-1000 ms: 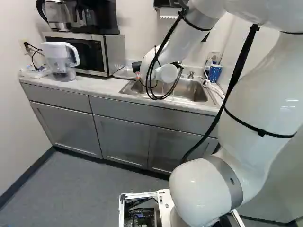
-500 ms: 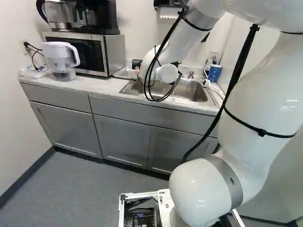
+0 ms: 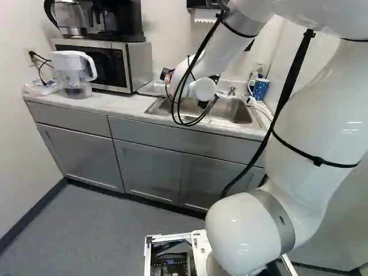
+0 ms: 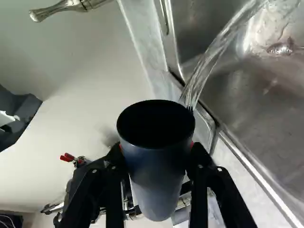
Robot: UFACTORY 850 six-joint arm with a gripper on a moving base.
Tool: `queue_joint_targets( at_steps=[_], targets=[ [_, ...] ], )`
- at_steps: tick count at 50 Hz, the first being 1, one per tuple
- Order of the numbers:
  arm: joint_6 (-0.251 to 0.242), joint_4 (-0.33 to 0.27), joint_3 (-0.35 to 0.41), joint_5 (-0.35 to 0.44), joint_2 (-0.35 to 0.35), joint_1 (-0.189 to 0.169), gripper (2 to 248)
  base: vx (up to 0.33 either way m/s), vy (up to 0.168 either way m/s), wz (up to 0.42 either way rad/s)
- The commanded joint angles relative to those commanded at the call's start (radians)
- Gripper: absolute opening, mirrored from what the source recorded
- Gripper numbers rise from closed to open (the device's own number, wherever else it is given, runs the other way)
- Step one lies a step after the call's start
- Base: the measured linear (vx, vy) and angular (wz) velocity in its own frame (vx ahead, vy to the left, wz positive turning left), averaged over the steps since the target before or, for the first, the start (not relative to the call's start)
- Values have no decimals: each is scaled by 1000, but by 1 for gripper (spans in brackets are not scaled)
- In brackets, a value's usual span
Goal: Rinse the cup and place it in the tray
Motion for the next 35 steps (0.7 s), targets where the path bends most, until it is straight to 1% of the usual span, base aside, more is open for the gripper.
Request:
queue_joint_targets(
  at_steps=[35],
  targets=[
    [0,0,0,0,0,0,126,0,0,0]
  ],
)
